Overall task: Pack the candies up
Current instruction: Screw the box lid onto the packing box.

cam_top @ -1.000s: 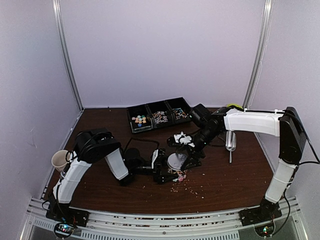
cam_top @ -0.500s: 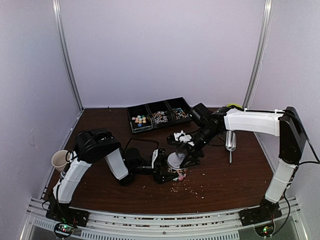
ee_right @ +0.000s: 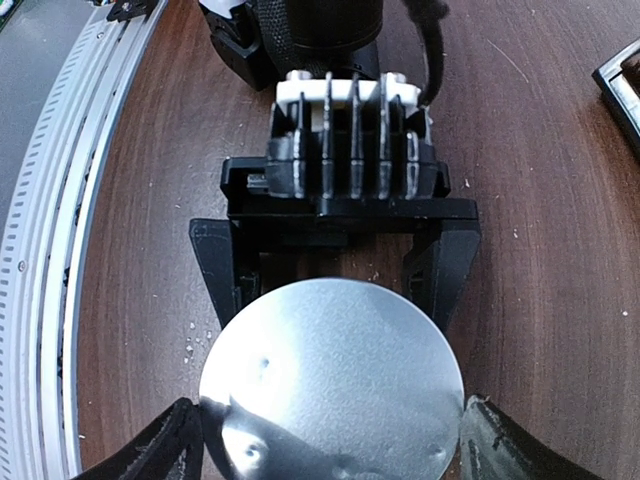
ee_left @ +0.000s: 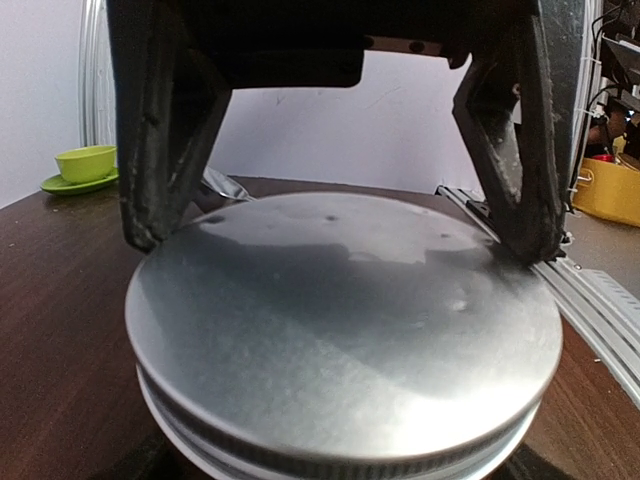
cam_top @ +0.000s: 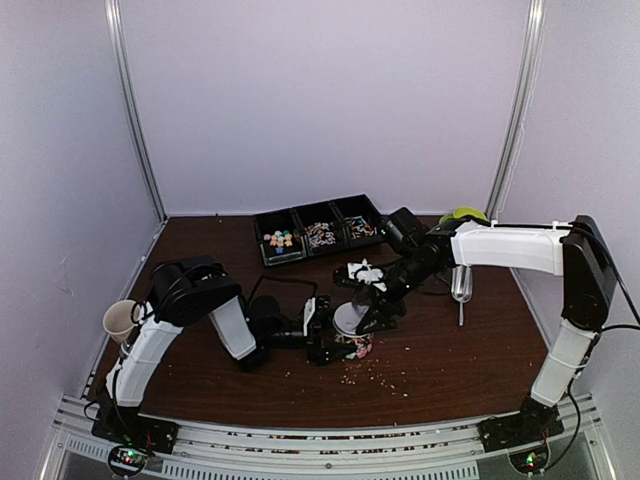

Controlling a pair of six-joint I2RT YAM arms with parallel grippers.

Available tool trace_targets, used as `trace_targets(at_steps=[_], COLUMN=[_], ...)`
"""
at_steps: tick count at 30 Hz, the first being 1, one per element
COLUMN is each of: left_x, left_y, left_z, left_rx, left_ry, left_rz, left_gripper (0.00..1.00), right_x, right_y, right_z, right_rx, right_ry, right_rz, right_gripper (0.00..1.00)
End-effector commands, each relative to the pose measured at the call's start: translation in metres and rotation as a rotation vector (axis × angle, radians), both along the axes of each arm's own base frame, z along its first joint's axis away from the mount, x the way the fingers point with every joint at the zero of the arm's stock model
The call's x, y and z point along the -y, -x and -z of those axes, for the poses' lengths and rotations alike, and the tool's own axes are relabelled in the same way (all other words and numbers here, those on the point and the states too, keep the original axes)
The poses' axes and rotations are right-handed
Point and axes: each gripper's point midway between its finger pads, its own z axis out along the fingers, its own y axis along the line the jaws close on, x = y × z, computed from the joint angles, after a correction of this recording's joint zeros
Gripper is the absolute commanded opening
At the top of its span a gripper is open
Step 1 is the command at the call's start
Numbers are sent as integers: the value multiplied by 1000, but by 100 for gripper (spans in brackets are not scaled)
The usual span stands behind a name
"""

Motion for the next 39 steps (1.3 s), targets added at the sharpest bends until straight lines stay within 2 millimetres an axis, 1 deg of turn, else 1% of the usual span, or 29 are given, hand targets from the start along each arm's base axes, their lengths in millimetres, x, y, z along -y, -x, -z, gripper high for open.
trace_targets(at_steps=[1,7,11,15,18,22,26,28,30,35,39], left_x=[-15,-20,-25,-29,-32,-37,-41,-41,-41,-36,-31], left_y=[4,-8,-16,-21,-25,-30,-34,-34,-34,-26,-17], left_z=[59,59,61,61,61,62,63,65,64,63,60], left_rx=[-94,-101,-99,-94,-90,-83,-82,-85,-83,-85,-86], left_ry=[-124,-130,-140,-147,-153,-165,-171,-176,-177,-169,-147], left_rz=[-55,-124,-187,-229,-260,-308,-338,-341,-338,-285,-219], left_gripper=[81,82,82,82,82,82,82,82,82,83,84], right_x=[-1,0,-1,-7,-5,-3,-5,-10,-13,-10,0], right_y=[3,-10,-12,-21,-31,-40,-46,-44,-43,-39,-38], right_z=[8,11,14,7,4,5,6,4,0,-23,-45], right_rx=[-1,5,-8,-10,-28,-45,-62,-61,-46,52,148], right_ry=[6,-2,-8,-57,-76,-77,-84,-91,-96,-100,-115], right_rz=[66,220,323,451,574,718,815,817,810,694,578], right_gripper=[81,83,84,84,84,84,86,89,100,99,99])
